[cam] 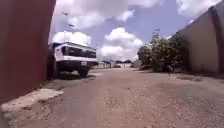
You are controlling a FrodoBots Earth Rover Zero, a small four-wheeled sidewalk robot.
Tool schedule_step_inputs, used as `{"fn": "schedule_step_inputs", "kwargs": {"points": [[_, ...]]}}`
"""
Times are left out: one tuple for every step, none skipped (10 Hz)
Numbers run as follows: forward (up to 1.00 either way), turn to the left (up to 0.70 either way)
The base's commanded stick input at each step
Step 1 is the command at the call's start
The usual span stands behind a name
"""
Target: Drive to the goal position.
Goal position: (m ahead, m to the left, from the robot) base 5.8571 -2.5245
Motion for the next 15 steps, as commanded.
{"fn": "schedule_step_inputs", "kwargs": {"points": [[0.6, -0.15], [0.6, -0.15], [0.6, -0.15], [0.6, -0.15], [0.6, -0.15], [0.6, -0.15], [0.6, -0.15], [0.6, -0.15], [0.6, -0.15], [0.6, -0.15], [0.6, -0.15], [0.6, -0.15], [0.6, -0.15], [0.6, -0.15], [0.6, -0.15]]}}
